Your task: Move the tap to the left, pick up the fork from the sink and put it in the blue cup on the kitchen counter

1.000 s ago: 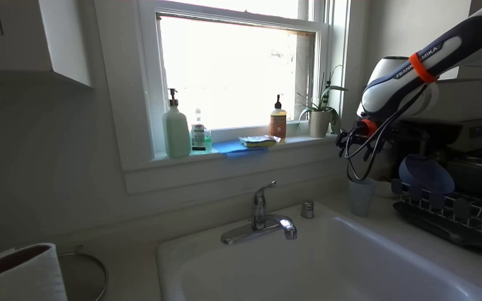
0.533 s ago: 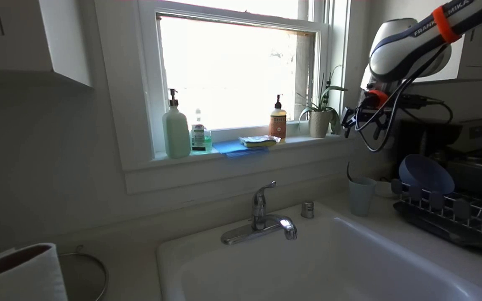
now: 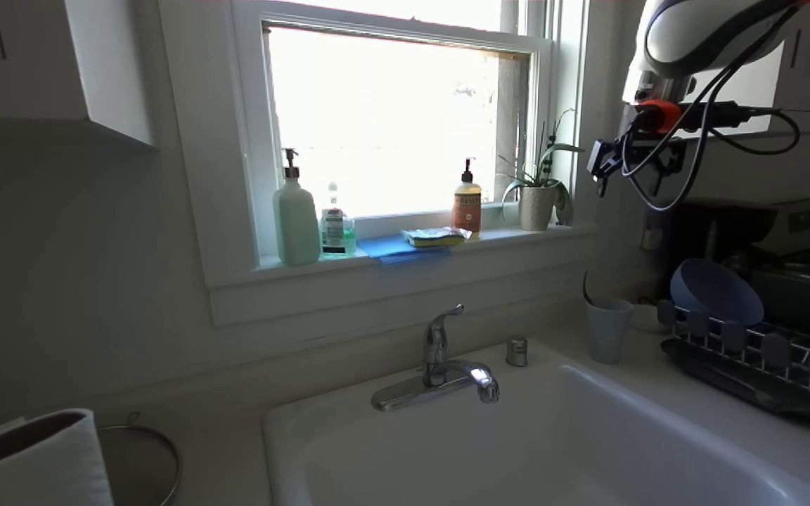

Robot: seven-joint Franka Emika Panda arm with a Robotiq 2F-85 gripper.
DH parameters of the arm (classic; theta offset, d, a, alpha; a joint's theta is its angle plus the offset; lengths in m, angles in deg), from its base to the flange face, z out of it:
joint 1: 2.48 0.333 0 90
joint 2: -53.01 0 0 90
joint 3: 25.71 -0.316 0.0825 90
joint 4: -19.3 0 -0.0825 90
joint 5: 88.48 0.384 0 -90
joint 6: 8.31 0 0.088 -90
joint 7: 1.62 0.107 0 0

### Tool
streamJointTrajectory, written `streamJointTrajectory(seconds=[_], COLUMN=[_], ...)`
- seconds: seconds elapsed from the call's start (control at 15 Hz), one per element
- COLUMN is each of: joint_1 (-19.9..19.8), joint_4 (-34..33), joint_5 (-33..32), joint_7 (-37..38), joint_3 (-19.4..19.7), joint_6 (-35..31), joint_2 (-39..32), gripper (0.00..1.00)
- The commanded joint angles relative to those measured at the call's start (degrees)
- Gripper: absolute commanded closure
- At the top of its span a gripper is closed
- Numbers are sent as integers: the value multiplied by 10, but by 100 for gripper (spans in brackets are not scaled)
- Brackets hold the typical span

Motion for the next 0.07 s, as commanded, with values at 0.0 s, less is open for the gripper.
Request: streamJointTrajectory(seconds=[0.0], joint_1=[-9], joint_4=[-3], joint_5=[0], joint_7=[-1], joint_3=[-8], joint_6=[2], joint_2=[-4], gripper=[0])
